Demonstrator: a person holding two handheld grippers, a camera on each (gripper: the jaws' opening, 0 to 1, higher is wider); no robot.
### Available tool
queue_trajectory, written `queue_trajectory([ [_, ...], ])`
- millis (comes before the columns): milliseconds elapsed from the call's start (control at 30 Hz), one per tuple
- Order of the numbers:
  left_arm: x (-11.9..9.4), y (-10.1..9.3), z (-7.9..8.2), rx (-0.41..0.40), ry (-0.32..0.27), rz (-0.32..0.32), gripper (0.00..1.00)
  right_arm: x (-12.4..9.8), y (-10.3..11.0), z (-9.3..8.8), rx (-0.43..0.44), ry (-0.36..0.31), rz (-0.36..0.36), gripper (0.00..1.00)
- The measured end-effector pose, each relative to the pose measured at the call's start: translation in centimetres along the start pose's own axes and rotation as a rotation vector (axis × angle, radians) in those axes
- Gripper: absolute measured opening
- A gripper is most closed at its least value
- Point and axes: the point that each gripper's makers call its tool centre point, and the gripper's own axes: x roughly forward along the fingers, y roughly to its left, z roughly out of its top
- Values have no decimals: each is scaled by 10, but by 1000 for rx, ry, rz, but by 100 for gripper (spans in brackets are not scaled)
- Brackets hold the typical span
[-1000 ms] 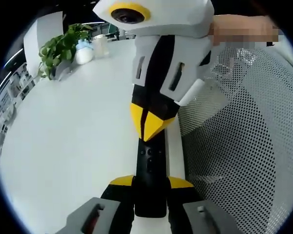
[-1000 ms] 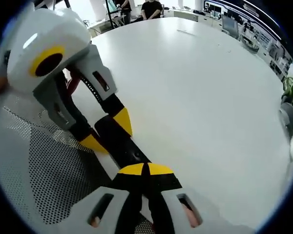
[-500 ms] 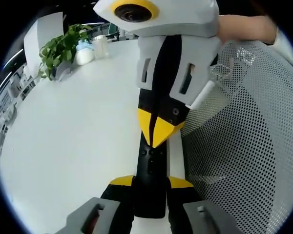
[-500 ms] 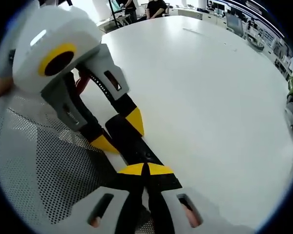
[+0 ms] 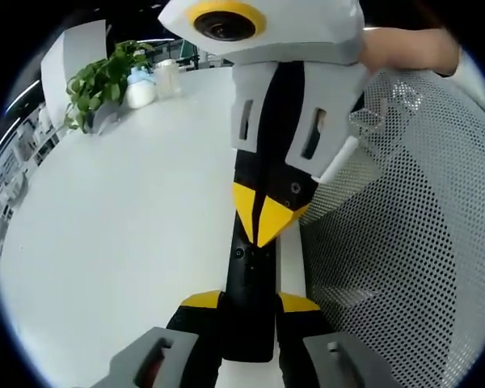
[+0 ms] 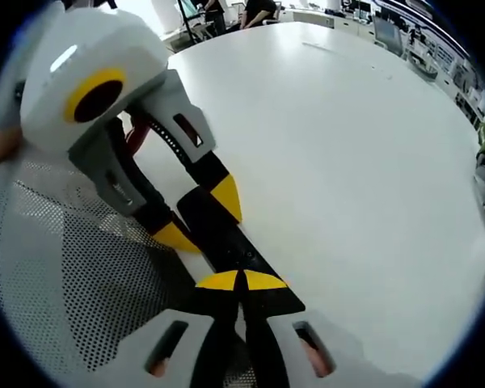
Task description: Press the specified remote control buttons in sequence, fully releasing each button before pressing the next.
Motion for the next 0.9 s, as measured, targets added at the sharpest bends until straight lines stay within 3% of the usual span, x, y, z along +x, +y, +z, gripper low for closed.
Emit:
queue_trajectory([
  [433,0,0,0,14,3,-2,25,0,0,0,4,-17,13,0],
  [600,0,0,0,12,-1,-5,25,-1,-1,-1,51,-25,30,0],
  [900,0,0,0,15,1,-7,25,-2,-1,-5,53,3,34,0],
])
